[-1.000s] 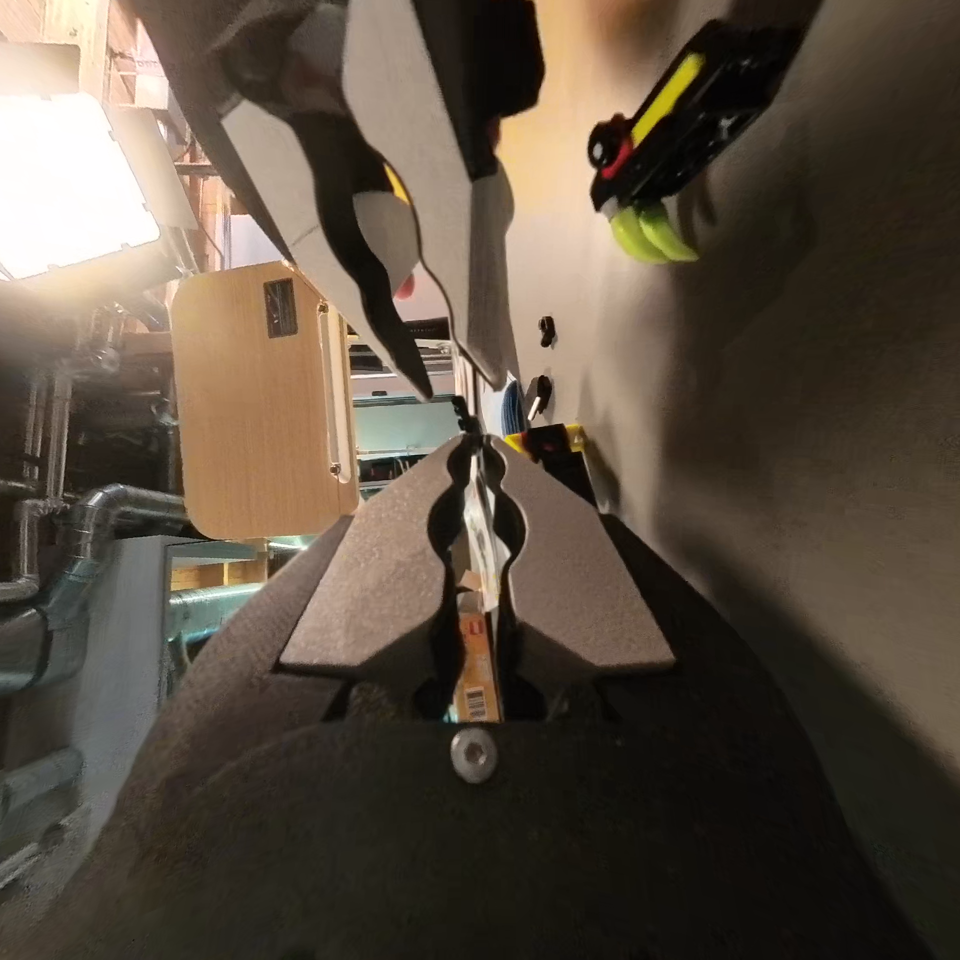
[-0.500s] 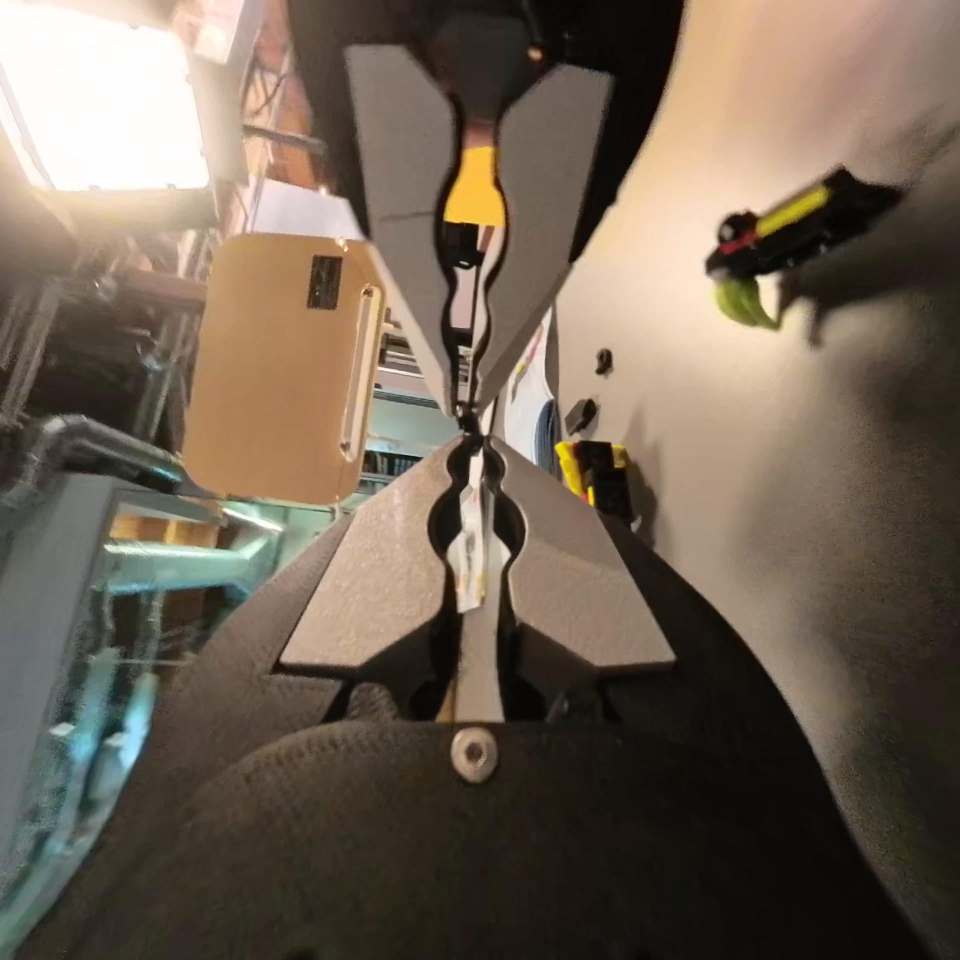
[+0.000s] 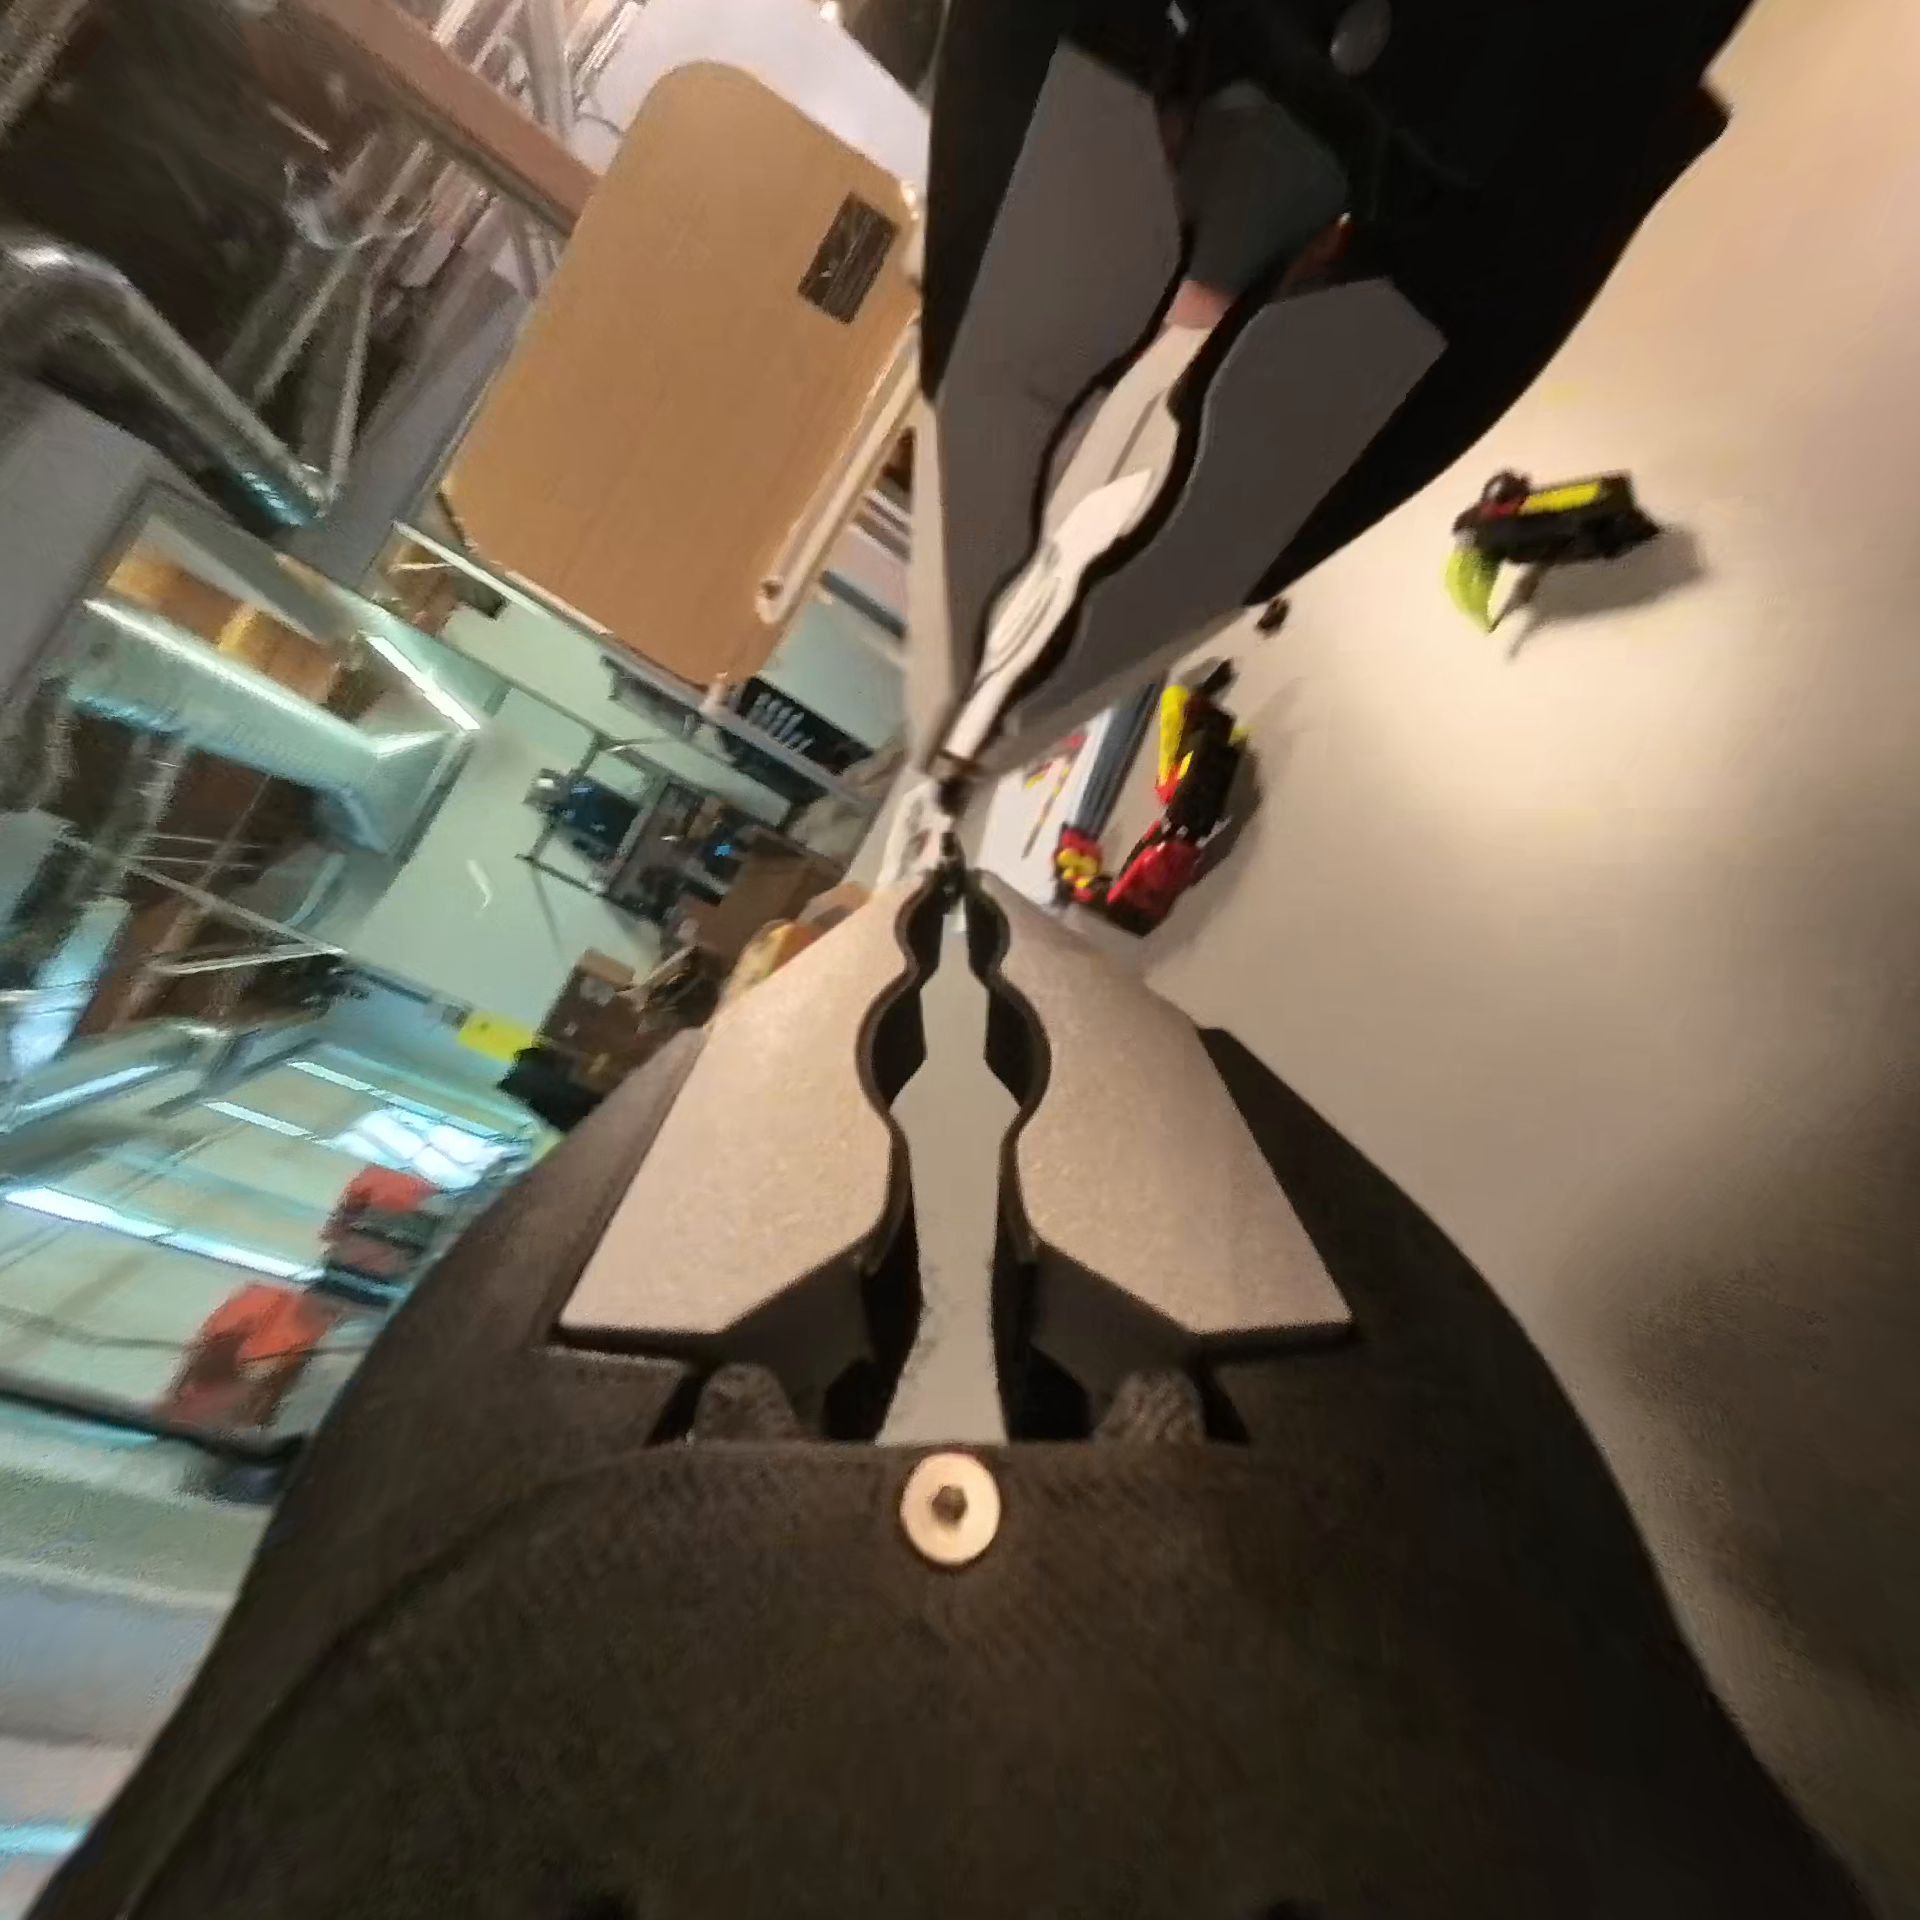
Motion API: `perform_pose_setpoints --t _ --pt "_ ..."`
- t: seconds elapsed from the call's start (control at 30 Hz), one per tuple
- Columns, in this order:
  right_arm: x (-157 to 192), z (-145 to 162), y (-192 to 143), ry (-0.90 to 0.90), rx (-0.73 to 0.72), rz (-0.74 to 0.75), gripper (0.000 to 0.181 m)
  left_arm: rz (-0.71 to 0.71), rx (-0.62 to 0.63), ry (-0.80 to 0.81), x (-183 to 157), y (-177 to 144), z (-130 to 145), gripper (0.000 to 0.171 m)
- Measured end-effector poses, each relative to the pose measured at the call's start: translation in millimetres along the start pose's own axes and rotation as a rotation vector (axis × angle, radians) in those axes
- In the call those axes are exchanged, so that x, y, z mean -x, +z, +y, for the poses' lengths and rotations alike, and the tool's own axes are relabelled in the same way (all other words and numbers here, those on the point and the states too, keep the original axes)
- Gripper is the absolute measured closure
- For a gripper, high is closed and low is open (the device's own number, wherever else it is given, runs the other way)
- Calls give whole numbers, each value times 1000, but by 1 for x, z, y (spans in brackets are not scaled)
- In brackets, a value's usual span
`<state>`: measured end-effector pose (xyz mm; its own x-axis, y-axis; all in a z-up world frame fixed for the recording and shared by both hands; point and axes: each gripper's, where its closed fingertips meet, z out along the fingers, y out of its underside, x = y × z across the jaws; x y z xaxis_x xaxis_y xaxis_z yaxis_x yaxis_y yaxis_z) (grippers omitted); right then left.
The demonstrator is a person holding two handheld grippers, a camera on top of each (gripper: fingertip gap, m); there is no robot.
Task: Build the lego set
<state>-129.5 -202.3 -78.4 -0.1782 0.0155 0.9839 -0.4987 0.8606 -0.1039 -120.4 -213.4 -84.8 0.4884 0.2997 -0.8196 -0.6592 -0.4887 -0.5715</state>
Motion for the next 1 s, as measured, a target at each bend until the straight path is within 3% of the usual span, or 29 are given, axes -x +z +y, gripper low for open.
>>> perform_pose_setpoints --t 0.13,0.23,0.43,0.53,0.67,0.8,1.0 --pt "55 -11 7 146 58 -331 179 -109 83 229 2 -29 15 170" --pt "80 -16 13 278 99 -488 176 -124 129 281 -2 -43 27 169" --pt "95 -28 15 713 141 -771 130 -183 162 265 5 -68 36 169" --pt "80 -32 14 825 128 -832 118 -228 169 250 18 -87 45 170" --pt "34 -47 33 883 22 -806 125 -289 188 222 37 -120 66 170" --pt "-16 -84 84 847 -83 -814 139 -266 237 195 34 -134 99 169" --pt "-52 -168 172 668 -216 -958 153 -119 233 140 14 -128 107 169"
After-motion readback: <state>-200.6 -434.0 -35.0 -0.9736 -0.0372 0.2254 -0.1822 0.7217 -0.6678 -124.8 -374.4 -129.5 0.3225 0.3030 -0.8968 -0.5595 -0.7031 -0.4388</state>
